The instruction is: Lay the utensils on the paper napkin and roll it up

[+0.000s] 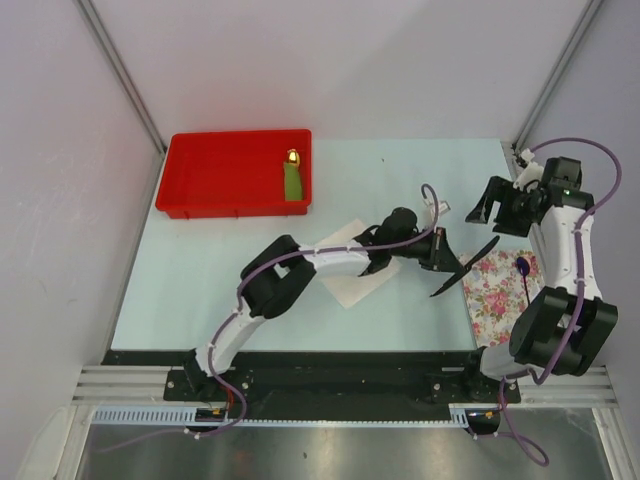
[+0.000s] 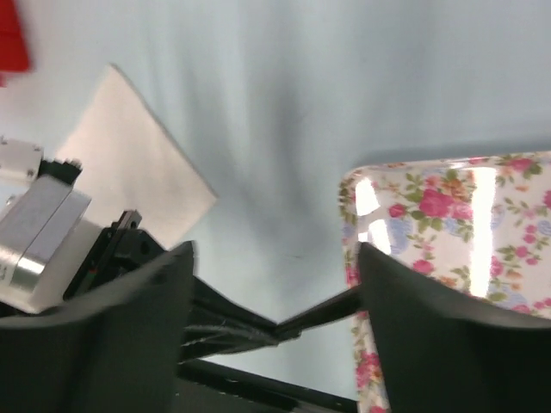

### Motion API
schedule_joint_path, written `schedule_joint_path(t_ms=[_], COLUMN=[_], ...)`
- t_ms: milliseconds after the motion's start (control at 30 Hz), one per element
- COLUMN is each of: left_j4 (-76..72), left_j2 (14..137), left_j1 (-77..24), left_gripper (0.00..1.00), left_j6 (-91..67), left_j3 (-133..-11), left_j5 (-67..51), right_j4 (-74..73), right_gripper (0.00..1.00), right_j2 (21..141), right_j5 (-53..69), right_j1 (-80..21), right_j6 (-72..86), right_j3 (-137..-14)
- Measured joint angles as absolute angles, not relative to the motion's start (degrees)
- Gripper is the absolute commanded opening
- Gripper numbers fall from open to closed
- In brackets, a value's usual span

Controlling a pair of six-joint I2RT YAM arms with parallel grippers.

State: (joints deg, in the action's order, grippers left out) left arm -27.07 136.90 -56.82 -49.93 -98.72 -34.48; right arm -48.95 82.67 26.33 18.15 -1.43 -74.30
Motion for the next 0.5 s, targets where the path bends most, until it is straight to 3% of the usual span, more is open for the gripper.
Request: schedule_joint_path(t_ms=[67, 500], left_j4=[-25.7, -7.5], left_j2=[132.9, 106.4], left_j1=[-56.6, -50.0], left_gripper=[0.00, 0.00], left_j6=[-48.2, -19.2], left_j3=[-96.5, -81.9], left_j5=[-34.7, -33.8], right_j4=[-49.9, -64.0], right_gripper=[1.00, 1.00], right_j2=[82.1, 77.1], right_j5=[29.4, 45.1], right_j1=[19.8, 28.8], right_j6=[-2.0, -21.8], right_j3=[-76.1, -93.7])
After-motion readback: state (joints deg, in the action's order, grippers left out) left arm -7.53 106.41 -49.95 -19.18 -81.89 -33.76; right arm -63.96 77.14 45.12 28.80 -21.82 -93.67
